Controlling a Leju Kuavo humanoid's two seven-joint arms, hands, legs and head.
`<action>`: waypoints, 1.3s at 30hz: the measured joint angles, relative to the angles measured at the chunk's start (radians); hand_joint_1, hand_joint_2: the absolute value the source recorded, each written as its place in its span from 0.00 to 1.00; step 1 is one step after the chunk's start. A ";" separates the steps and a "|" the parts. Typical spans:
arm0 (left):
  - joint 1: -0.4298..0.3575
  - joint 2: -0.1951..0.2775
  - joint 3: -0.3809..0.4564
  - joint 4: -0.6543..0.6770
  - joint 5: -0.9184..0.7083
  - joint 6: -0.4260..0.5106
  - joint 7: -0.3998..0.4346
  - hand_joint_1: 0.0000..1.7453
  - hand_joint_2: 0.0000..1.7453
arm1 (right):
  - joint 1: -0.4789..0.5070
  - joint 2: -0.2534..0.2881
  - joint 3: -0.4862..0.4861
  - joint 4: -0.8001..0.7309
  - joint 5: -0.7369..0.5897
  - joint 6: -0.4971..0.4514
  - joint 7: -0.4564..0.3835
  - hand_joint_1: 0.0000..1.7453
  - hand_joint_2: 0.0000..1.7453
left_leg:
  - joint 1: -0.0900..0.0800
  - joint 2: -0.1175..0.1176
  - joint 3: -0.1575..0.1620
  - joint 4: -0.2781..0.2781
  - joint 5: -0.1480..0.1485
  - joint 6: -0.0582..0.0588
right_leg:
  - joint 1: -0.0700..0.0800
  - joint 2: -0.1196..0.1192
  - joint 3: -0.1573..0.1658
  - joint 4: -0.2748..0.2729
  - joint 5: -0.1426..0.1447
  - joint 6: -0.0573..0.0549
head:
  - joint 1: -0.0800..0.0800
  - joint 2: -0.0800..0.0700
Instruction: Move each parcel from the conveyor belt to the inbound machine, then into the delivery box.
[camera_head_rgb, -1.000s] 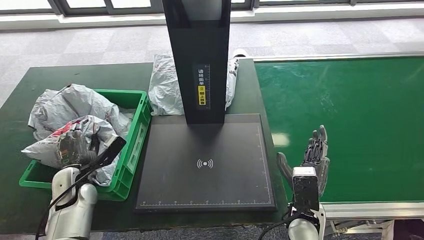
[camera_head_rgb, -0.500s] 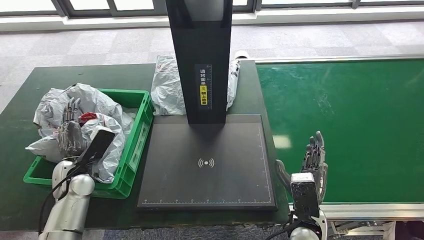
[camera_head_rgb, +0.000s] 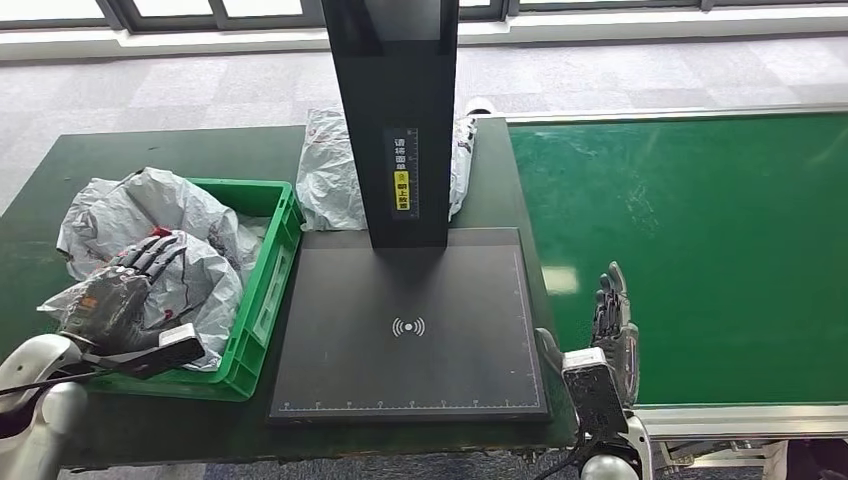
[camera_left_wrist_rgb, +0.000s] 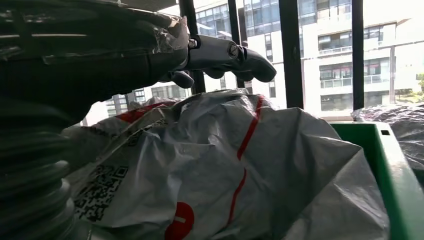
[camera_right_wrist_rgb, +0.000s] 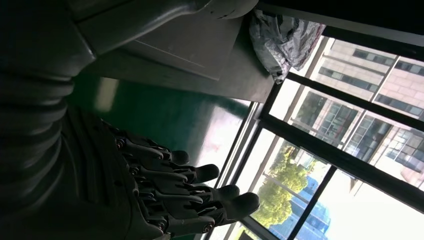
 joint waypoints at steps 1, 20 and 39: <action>0.004 0.019 0.004 -0.009 0.002 -0.007 -0.004 0.00 1.00 | -0.001 -0.001 0.000 0.003 0.000 0.001 -0.002 0.00 1.00 | 0.000 0.000 0.000 0.000 0.000 0.000 | 0.000 0.000 0.000 0.000 0.000 0.000 | 0.000 0.000; -0.287 -0.075 -0.069 0.124 0.752 0.022 -0.173 0.00 1.00 | -0.082 0.024 0.033 0.014 -0.017 -0.073 -0.002 0.00 1.00 | -0.003 -0.018 0.002 0.001 0.004 0.002 | -0.003 -0.018 0.007 -0.001 0.000 0.002 | 0.000 0.000; -0.364 -0.546 -0.349 0.393 0.963 0.141 -0.115 0.00 1.00 | -0.116 0.048 0.079 0.012 -0.069 -0.120 0.007 0.00 0.00 | -0.005 -0.008 -0.001 0.003 0.001 0.007 | -0.005 -0.009 0.003 -0.002 0.004 0.007 | 0.000 0.000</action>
